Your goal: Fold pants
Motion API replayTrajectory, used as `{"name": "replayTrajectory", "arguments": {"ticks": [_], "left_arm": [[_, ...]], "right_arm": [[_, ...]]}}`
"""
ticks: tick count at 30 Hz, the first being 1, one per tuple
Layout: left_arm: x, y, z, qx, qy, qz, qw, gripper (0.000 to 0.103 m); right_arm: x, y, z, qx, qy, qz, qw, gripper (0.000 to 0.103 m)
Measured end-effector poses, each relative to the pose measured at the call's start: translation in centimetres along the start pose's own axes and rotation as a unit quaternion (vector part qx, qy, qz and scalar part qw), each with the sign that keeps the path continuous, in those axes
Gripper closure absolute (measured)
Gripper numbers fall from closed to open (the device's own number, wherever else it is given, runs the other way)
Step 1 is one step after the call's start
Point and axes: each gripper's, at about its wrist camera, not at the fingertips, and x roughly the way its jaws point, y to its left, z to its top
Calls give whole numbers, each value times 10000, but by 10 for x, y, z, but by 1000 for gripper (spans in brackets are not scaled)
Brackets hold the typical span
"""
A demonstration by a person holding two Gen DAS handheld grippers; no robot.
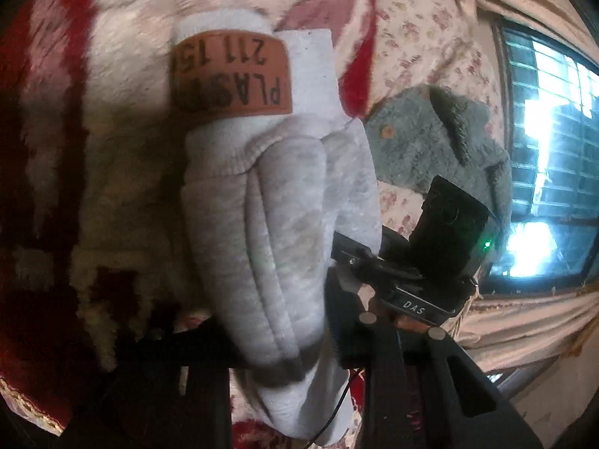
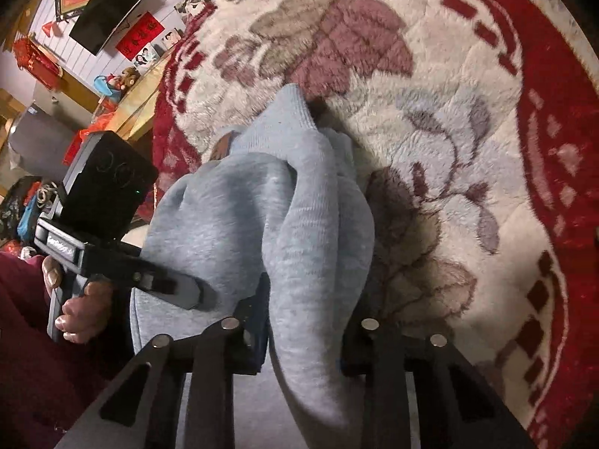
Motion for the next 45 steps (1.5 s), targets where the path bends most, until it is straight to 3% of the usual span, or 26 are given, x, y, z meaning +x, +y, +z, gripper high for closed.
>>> {"name": "replayTrajectory", "arguments": {"ticks": [7,13,23,28,32,38,41,45], "left_arm": [[-9,-36,-13,579,-63,70,9983,77],[-16,-89,-45,1370,-92,80,9905,77],[-3,-173,-130,2679,108,129,9633,77],[7,-206,-169,3305,58,298,9433,77],[20,-215,-186,3494,14,488,9357,77],[45,-209,-217,3691,325,627,9267,77],[68,-202,-236,3768,572,659,9222,77],[108,-182,-261,3749,910,670,9202,76]], "right_arm": [[-39,14,-6,-123,-264,-297,9991,77],[-93,32,-25,-194,-581,-557,9966,77],[-179,64,-102,-241,-1090,-1201,9865,74],[-201,81,-125,-498,-1504,-1784,9711,69],[-201,85,-140,-849,-1844,-2079,9568,62],[-212,56,-186,-38,-1812,-1809,9667,55],[-215,41,-221,443,-1578,-1934,9673,45],[-212,11,-279,1346,-1136,-2256,9582,42]]}}
